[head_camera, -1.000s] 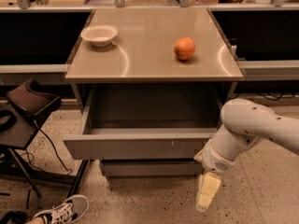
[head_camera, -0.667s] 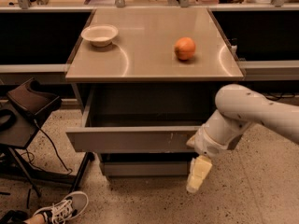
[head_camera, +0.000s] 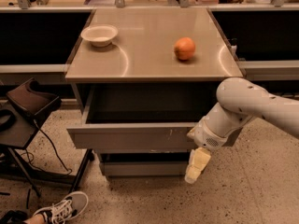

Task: Close top drawer

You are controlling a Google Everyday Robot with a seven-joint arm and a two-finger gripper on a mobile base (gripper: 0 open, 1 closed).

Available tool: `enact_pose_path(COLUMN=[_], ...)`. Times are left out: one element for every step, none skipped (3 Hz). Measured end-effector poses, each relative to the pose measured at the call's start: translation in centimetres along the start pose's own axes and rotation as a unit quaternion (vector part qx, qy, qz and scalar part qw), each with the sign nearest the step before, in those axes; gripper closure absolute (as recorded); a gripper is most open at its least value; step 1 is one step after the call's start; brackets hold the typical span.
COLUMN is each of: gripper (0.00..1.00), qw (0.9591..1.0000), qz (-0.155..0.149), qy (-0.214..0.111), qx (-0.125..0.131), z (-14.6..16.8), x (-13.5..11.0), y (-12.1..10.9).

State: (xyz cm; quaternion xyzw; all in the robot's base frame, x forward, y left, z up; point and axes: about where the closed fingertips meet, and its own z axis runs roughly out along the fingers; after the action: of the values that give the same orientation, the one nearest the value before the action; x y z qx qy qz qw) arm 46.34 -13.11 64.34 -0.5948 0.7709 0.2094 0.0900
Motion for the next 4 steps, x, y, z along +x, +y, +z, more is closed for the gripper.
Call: enact_pose_path(gripper=[0.0, 0.0, 0.0, 0.0], qw=[0.9997, 0.9996, 0.9978, 0.9955], qz=[0.023, 0.027, 0.048, 0.06], qy=[0.003, 0.001, -0.023, -0.037], qx=[0.0, 0.002, 0.041, 0.064], z=[0.6, 0.6, -1.6, -2.8], x=[0.6, 0.5, -0.6, -1.5], y=[-3.9, -4.5, -8.7, -10.7])
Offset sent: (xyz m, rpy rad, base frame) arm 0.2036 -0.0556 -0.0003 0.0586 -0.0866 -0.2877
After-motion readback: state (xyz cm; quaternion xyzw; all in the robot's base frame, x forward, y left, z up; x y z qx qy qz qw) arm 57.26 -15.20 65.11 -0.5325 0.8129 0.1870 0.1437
